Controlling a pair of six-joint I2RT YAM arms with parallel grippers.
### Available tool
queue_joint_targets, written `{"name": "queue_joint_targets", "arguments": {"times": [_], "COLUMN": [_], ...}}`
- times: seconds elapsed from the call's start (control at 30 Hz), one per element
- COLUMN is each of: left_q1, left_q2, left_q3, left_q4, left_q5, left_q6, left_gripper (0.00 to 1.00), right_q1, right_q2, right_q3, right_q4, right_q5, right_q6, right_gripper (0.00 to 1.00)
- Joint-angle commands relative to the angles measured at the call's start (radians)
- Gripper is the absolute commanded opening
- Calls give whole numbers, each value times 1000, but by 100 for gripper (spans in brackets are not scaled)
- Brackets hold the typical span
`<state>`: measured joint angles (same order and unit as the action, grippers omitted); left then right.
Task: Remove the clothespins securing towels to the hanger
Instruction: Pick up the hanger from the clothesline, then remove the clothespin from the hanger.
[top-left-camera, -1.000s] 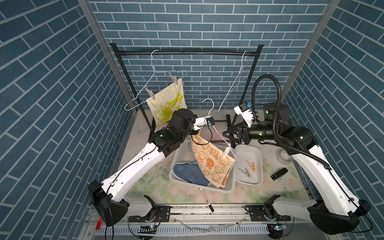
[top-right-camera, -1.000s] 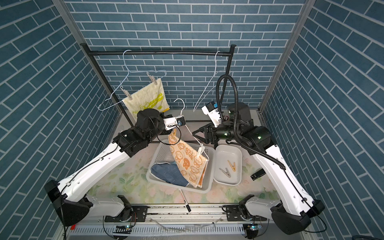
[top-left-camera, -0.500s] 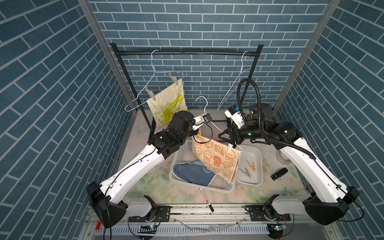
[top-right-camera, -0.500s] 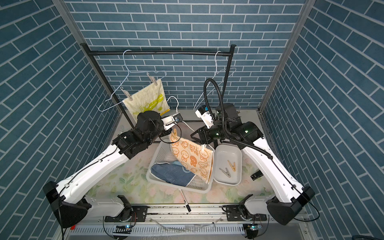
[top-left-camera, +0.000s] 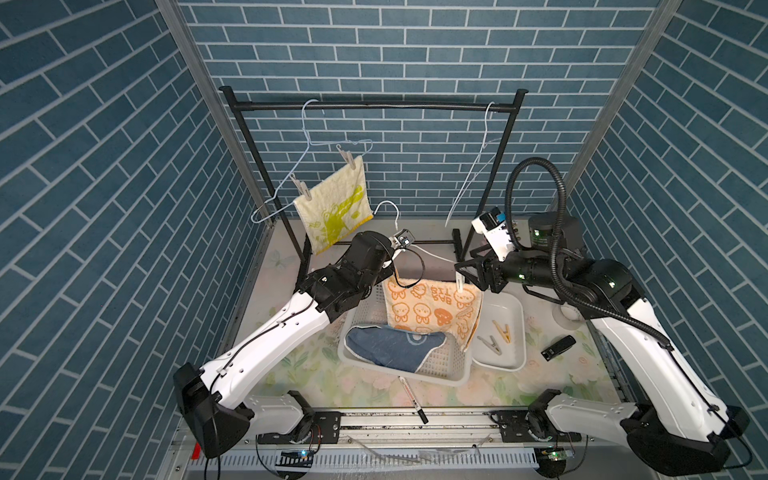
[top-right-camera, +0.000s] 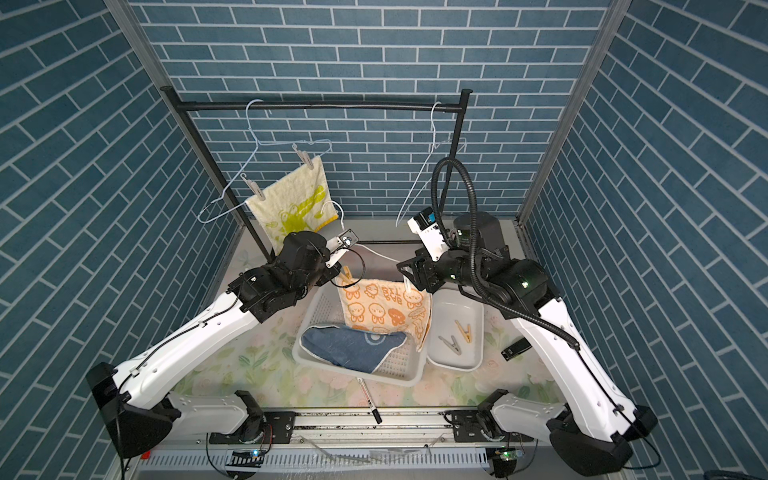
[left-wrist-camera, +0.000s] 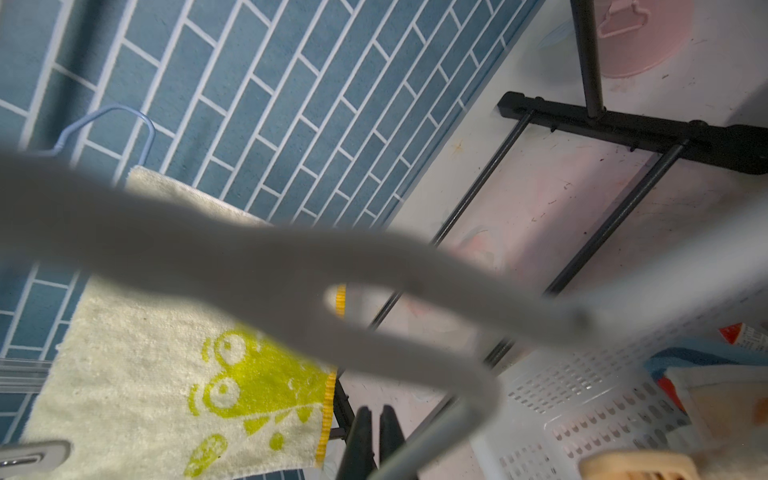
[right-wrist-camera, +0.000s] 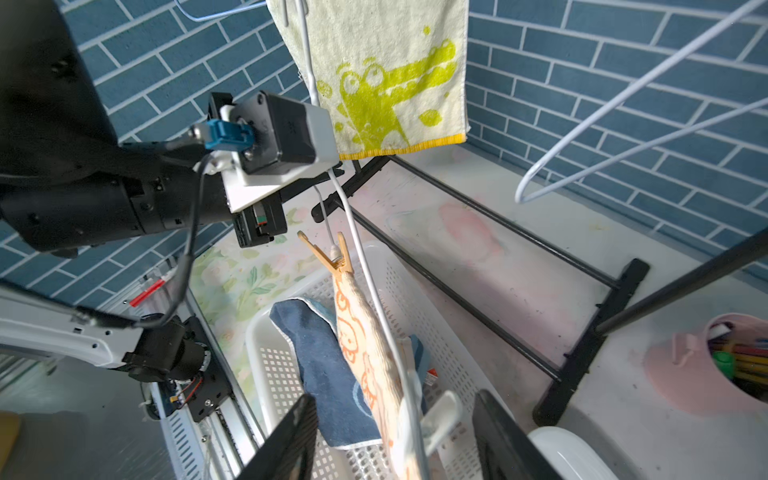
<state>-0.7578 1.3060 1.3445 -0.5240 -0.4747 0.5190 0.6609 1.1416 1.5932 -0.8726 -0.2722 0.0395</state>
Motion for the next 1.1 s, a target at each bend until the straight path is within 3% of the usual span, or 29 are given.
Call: {"name": "queue_joint_targets", "arguments": {"times": [0.0, 0.27, 0.47, 0.77, 1.07], "left_q1": [-5, -4, -5, -6, -6], "left_q2": [20, 4, 3, -4, 5], "left_q3": [46, 55, 71, 71, 73], "left_q4": [-86, -129, -154, -166, -160], "left_q5": [-53, -89, -88, -91, -85], "left_q6": [-73, -130, -143, -147, -148], "left_gripper": [0, 0, 0, 0, 0], "right_q1": [0, 22, 74, 165, 205], "right_q2": [-84, -324, -362, -301, -210], "right_q3": [-70, -491, -725, -863, -849], "right_q4": [31, 453, 742, 1057, 1107], "right_q5": [68, -70, -9, 226, 381], "right_q6": [-98, -240, -385, -478, -462], "right_gripper": [60, 63, 67, 68, 68]}}
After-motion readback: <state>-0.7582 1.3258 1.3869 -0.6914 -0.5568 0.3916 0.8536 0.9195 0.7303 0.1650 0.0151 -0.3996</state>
